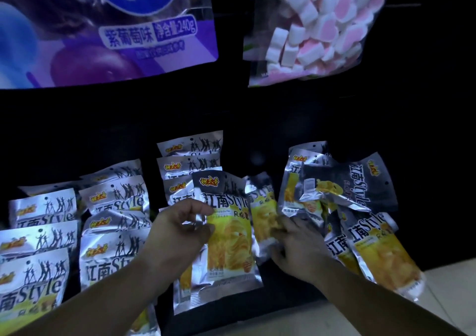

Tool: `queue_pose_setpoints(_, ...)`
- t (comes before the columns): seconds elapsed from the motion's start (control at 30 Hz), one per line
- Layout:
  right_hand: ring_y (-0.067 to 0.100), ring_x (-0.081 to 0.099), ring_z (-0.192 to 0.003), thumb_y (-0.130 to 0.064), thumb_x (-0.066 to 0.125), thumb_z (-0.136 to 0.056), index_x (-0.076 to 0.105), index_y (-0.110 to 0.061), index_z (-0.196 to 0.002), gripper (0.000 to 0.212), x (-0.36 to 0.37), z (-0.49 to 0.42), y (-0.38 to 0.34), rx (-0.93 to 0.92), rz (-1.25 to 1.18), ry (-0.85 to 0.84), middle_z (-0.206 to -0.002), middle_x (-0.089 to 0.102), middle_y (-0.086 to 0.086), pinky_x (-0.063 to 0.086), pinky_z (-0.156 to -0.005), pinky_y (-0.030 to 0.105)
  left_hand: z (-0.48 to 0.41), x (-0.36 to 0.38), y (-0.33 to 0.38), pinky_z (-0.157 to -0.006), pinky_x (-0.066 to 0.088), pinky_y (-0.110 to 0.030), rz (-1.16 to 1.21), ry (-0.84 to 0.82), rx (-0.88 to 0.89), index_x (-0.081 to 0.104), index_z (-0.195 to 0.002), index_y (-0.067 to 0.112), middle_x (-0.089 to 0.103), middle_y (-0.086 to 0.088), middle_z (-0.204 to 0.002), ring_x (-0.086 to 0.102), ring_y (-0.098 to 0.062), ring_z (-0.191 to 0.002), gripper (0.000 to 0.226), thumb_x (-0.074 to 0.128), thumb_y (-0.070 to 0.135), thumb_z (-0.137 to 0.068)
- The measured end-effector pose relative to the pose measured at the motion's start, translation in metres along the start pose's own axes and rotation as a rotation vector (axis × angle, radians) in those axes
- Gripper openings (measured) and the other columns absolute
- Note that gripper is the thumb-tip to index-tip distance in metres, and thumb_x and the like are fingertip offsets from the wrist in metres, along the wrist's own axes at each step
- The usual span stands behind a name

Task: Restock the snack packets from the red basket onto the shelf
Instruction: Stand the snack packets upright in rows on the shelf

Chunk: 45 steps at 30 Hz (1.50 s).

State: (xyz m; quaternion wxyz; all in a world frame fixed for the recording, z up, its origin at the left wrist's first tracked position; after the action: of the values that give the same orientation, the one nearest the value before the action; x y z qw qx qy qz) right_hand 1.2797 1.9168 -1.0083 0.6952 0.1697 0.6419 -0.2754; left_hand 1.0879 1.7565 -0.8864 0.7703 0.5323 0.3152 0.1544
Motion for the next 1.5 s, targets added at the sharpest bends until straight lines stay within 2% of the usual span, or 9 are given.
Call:
queue_pose_setpoints(0.2, 0.024, 0.064, -0.113, -0.050, 0.051, -0.086, 0.067, -0.019, -0.121, 0.049, 0.001, 0.025, -0.005, 0.014, 0.083, -0.048, -0.117, 0.070, 0.002, 0.057, -0.084, 0.040, 0.005, 0.002, -0.002, -0.042, 0.047, -0.024, -0.032, -0.013, 0.004, 0.073, -0.091, 0.021, 0.066, -0.020, -0.094, 0.054, -0.014, -0.042, 0.024, 0.075, -0.003, -0.087)
queue_pose_setpoints(0.3, 0.028, 0.052, -0.122, -0.044, 0.046, -0.096, 0.048, -0.022, -0.142, 0.051, 0.000, 0.018, -0.006, 0.109, 0.012, -0.137, -0.133, 0.052, 0.006, 0.052, -0.090, 0.044, 0.005, 0.000, 0.000, -0.041, 0.045, -0.021, -0.032, 0.003, 0.004, 0.074, -0.091, 0.021, 0.066, -0.019, -0.097, 0.053, -0.010, -0.041, 0.024, 0.075, -0.002, -0.087)
queue_pose_setpoints(0.43, 0.033, 0.036, -0.138, -0.046, 0.053, -0.095, 0.049, -0.037, -0.134, 0.040, 0.011, 0.002, 0.007, 0.266, -0.154, -0.214, -0.155, 0.026, 0.009, 0.050, -0.101, 0.047, 0.006, 0.001, 0.002, -0.039, 0.042, -0.018, -0.034, 0.004, 0.004, 0.073, -0.092, 0.019, 0.067, -0.019, -0.097, 0.052, -0.006, -0.039, 0.021, 0.075, -0.002, -0.087)
queue_pose_setpoints(0.6, 0.023, 0.060, -0.108, -0.041, 0.070, -0.087, 0.049, -0.035, -0.126, 0.045, 0.021, -0.010, 0.009, 0.408, -0.434, -0.130, -0.125, 0.060, 0.001, 0.057, -0.087, 0.039, 0.005, 0.006, -0.004, -0.040, 0.042, -0.021, -0.020, -0.028, -0.012, 0.073, -0.092, 0.019, 0.066, -0.018, -0.089, 0.051, -0.008, -0.039, 0.023, 0.074, -0.004, -0.087)
queue_pose_setpoints(0.73, 0.021, 0.064, -0.091, -0.021, 0.069, -0.088, 0.048, -0.039, -0.120, 0.043, 0.006, -0.008, 0.010, 0.462, -0.589, -0.043, -0.119, 0.056, 0.002, 0.054, -0.064, 0.030, 0.005, 0.004, -0.006, -0.040, 0.042, -0.021, -0.022, -0.040, -0.005, 0.073, -0.093, 0.019, 0.065, -0.016, -0.089, 0.051, -0.007, -0.040, 0.023, 0.074, -0.003, -0.088)
queue_pose_setpoints(0.87, 0.019, 0.063, -0.091, 0.001, 0.064, -0.084, 0.053, -0.038, -0.113, 0.050, -0.037, 0.000, 0.010, 0.390, -0.736, 0.067, -0.117, 0.053, 0.000, 0.054, -0.065, 0.029, 0.002, 0.002, -0.005, -0.041, 0.043, -0.022, -0.018, -0.030, 0.008, 0.073, -0.092, 0.021, 0.067, -0.016, -0.095, 0.051, -0.008, -0.040, 0.024, 0.075, -0.002, -0.088)
queue_pose_setpoints(1.0, 0.020, 0.056, -0.060, 0.015, 0.058, -0.077, 0.058, -0.030, -0.103, 0.052, -0.051, 0.020, 0.022, 0.526, -0.989, 0.025, -0.104, 0.060, 0.013, 0.044, -0.049, 0.028, 0.002, 0.004, -0.004, -0.045, 0.047, -0.026, 0.005, -0.022, 0.027, 0.074, -0.089, 0.023, 0.067, -0.011, -0.092, 0.055, -0.009, -0.044, 0.026, 0.076, -0.003, -0.086)
queue_pose_setpoints(1.27, 0.020, 0.066, -0.107, 0.021, 0.046, -0.079, 0.071, -0.033, -0.107, 0.066, -0.102, 0.041, 0.020, 0.567, -1.335, 0.114, -0.114, 0.068, -0.015, 0.049, -0.048, 0.023, 0.001, 0.026, 0.012, -0.050, 0.048, -0.033, 0.231, -0.102, -0.021, 0.067, -0.095, 0.009, 0.061, -0.013, -0.079, 0.053, -0.021, -0.044, 0.019, 0.073, -0.008, -0.088)
queue_pose_setpoints(1.5, 0.013, 0.075, -0.091, 0.020, 0.055, -0.087, 0.073, -0.021, -0.101, 0.048, -0.121, 0.055, 0.019, 0.513, -1.501, 0.182, -0.099, 0.078, -0.004, 0.057, -0.064, 0.024, 0.003, 0.058, 0.012, -0.067, 0.052, -0.036, 0.222, -0.097, -0.002, 0.071, -0.097, 0.019, 0.059, -0.021, -0.092, 0.058, -0.027, -0.064, 0.025, 0.076, -0.003, -0.086)
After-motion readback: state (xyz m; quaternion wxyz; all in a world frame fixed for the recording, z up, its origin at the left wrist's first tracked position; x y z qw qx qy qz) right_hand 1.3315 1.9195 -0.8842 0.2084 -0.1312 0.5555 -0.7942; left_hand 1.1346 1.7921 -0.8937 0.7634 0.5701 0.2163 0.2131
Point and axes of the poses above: each hand's wrist, its own z-axis away from the middle knuckle, its own x-axis out of the palm, y = z × x, the point moved 9 cm from there along -z, towards the middle knuckle
